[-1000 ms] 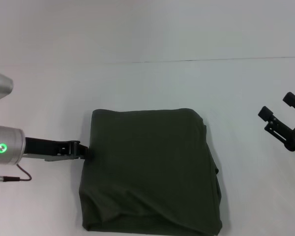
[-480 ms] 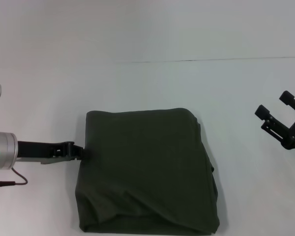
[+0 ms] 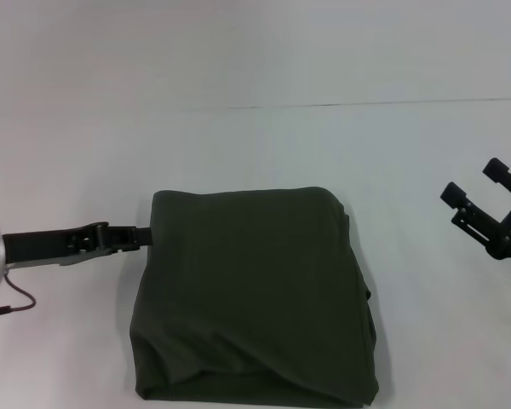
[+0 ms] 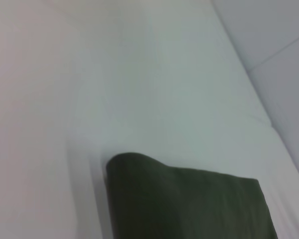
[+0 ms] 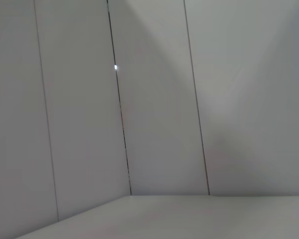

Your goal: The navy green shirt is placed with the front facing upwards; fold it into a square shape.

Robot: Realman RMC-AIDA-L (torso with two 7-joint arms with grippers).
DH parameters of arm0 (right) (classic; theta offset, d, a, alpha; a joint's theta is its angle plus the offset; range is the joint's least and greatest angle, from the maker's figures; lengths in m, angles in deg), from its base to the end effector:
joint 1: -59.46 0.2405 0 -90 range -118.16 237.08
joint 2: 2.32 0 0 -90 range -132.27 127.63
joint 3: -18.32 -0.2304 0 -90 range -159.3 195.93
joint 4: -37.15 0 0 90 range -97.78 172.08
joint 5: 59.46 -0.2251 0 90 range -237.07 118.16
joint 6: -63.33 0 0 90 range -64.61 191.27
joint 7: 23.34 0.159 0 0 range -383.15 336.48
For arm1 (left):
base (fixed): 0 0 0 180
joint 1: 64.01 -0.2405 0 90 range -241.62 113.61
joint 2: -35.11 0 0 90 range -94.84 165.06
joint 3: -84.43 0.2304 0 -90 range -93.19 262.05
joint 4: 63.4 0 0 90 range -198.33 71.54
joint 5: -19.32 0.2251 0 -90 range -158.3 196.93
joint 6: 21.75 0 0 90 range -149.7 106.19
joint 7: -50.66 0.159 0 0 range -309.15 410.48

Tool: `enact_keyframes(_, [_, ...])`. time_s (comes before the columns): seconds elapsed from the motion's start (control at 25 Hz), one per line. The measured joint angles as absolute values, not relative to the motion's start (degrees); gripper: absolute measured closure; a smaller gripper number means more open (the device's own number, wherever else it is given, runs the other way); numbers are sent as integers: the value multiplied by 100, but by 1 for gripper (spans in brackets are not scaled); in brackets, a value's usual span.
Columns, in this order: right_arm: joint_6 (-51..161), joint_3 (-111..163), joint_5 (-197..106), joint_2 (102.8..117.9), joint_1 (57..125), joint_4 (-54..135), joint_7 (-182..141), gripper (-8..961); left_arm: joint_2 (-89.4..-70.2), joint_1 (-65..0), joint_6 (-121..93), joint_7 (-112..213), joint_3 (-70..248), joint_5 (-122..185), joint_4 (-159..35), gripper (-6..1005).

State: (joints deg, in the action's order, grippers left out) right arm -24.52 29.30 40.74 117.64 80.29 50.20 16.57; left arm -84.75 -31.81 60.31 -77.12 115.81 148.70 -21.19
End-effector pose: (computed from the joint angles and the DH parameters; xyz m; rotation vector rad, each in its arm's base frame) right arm 0.3152 0.2892 0.0051 -1.9779 0.5291 0.9686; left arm -0.2781 0.3546 0.0144 -2.2366 -1.7174 -0.5947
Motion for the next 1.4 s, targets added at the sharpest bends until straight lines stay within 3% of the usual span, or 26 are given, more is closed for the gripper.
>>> enact_keyframes(0.2, [-2458, 2959, 4084, 11753, 8049, 5031, 1637, 108, -8525, -3381, 6469, -6561, 11319, 14681, -1728, 703])
enact_keyframes(0.4, [-2876, 3354, 4092, 11731, 8173, 5484, 1857, 108, -8838, -3822, 7341, -4759, 11216, 13793, -954, 479])
enact_keyframes(0.68, [-3859, 5059, 4462, 11730, 8116, 6792, 2672, 108, -8880, -4376, 8206, -3264, 11170, 13427, -601, 198])
enact_keyframes(1.12, [-3853, 5460, 5343, 11765, 7659, 6546, 2044, 108, -8957, -5187, 8588, -1516, 11008, 13685, -878, 35])
enact_keyframes(1.4, [-2896, 5412, 5324, 11763, 7477, 5919, 1578, 108, -8960, -5193, 8145, -974, 10845, 14257, -1413, 54])
